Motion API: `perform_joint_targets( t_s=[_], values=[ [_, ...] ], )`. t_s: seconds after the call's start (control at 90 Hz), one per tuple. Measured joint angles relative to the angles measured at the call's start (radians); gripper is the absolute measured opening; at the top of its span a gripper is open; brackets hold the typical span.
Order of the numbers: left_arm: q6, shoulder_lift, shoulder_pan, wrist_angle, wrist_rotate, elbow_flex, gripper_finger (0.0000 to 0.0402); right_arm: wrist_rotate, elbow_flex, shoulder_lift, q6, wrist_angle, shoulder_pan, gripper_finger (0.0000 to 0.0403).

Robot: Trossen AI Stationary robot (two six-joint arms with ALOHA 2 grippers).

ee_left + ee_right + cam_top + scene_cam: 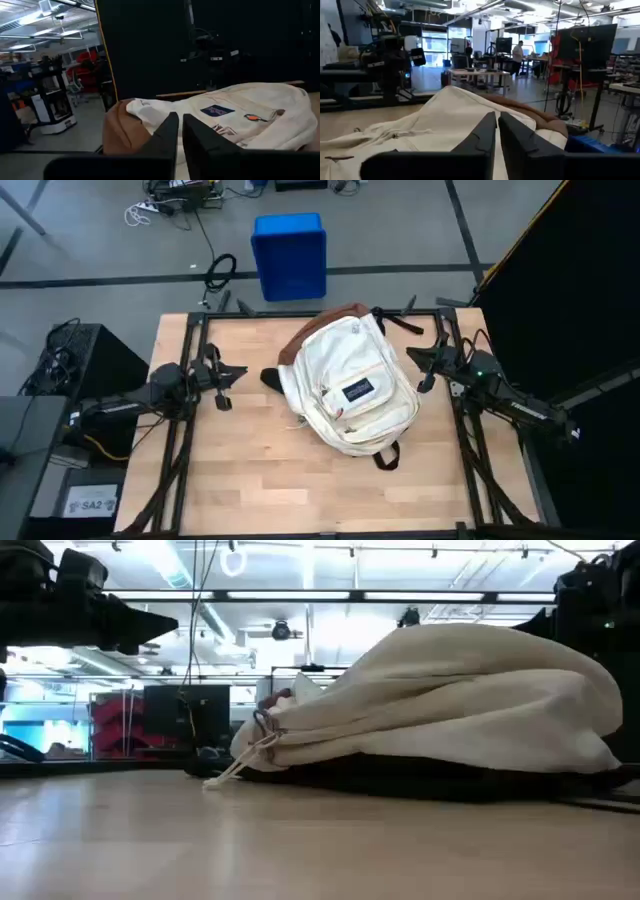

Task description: Unpack backpack

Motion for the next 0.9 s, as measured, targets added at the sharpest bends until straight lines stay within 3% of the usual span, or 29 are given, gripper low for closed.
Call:
perform_joint_targets(
  t_s=[0.9],
  values=[
    [0.0, 0.0, 0.0, 0.0, 0.0, 0.0, 0.0001, 0.0, 0.0, 0.0, 0.0, 0.0, 0.0, 0.0002]
  ],
)
